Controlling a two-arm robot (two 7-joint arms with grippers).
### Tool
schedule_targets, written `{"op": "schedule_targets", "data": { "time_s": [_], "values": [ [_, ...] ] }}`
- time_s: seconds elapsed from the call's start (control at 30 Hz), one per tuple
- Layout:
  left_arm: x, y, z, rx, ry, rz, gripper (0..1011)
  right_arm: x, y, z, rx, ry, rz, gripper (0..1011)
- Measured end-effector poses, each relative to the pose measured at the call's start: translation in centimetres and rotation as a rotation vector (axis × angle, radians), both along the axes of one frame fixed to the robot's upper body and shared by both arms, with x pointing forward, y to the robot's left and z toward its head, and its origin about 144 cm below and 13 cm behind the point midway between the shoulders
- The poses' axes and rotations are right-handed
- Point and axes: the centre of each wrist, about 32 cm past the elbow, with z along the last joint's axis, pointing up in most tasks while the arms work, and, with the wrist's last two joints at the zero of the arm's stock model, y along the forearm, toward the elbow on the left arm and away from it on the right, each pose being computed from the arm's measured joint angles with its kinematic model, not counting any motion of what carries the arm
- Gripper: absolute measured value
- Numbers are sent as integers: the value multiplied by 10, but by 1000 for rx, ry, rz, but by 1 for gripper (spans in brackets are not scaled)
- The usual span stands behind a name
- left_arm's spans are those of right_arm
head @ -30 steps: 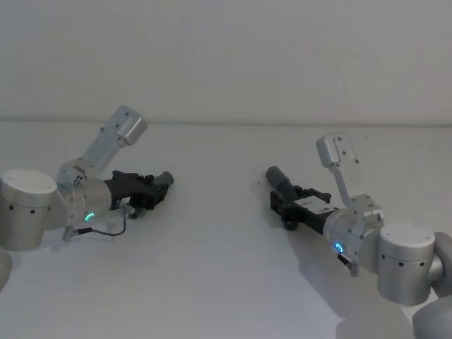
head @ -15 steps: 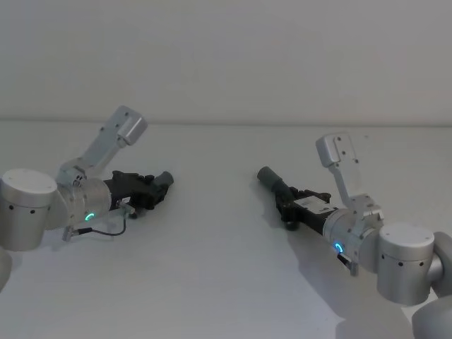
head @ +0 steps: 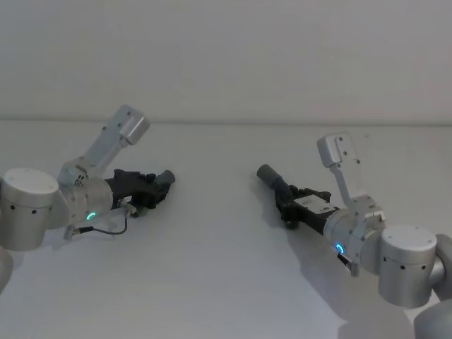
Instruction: Use both hands to pick up one end of the pipe from the table, align the ends, and insert them.
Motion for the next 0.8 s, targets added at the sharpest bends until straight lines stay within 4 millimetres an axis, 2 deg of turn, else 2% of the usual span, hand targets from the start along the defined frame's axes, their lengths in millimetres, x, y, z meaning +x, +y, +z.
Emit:
{"op": "schedule_targets", "data": {
  "time_s": [0.47,0.8],
  "values": [
    [-5,-2,17,5,-116,-59,348,-9,-8,10,47,-162,38,274],
    [-5,10,30,9,-183,-158,348,-15,-24,21,72,-277,112,274]
  ]
}}
